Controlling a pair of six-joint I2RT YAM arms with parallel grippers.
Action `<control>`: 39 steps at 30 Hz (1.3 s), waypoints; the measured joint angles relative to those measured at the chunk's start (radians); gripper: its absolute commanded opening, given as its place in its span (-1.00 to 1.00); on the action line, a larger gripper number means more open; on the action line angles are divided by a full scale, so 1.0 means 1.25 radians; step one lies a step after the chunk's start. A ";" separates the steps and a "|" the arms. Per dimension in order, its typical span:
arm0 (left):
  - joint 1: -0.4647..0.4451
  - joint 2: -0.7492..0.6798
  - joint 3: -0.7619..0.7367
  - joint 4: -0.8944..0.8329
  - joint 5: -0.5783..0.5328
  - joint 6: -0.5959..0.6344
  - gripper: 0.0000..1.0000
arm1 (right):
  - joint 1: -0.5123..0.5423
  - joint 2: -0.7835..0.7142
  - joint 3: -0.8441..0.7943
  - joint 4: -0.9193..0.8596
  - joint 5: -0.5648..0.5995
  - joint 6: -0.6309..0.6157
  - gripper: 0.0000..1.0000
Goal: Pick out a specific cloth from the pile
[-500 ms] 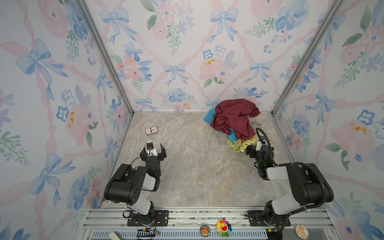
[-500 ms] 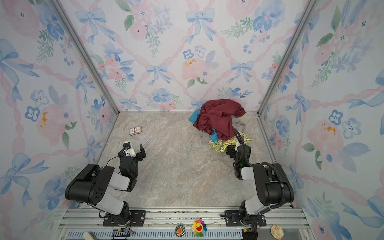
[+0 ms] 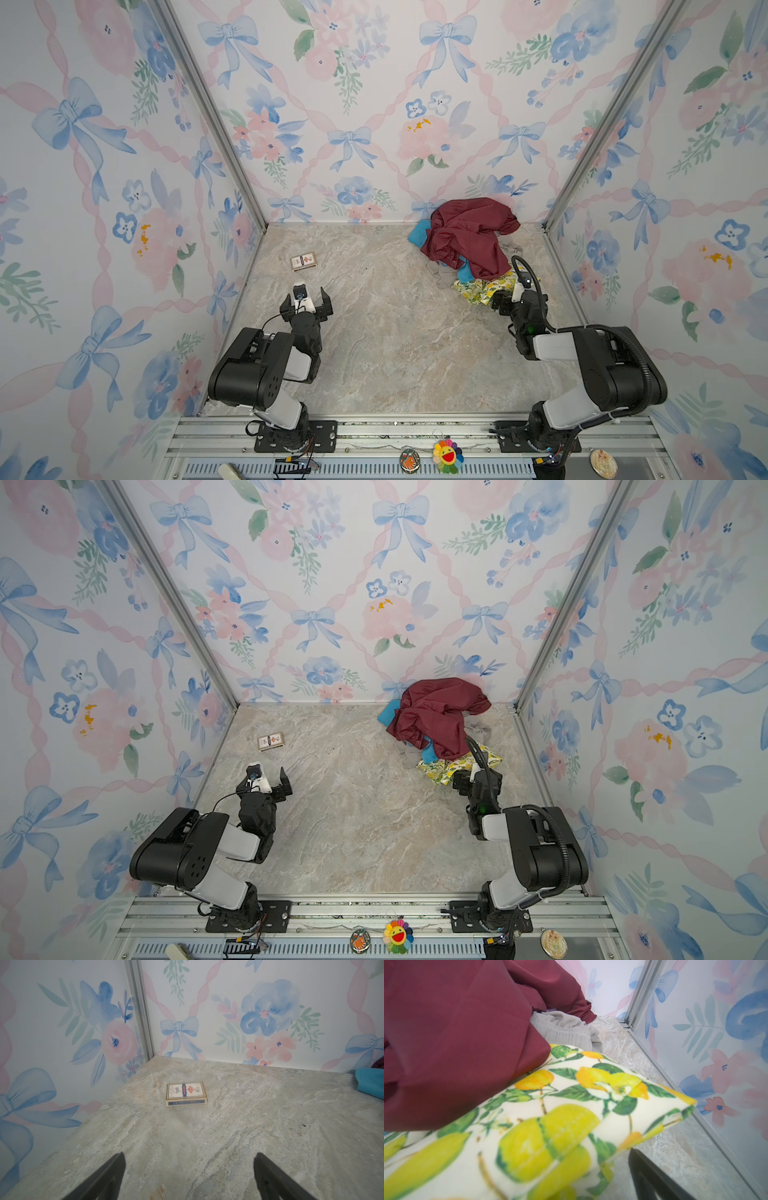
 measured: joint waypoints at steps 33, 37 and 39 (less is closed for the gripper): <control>-0.042 0.000 -0.006 0.032 -0.018 0.025 0.96 | 0.026 -0.008 -0.095 0.140 0.058 -0.003 0.94; -0.043 0.000 -0.007 0.033 -0.021 0.025 0.95 | 0.038 -0.109 -0.063 -0.002 0.088 -0.001 0.98; -0.043 0.000 -0.007 0.033 -0.022 0.025 0.96 | 0.038 -0.172 -0.001 -0.116 0.107 0.001 0.95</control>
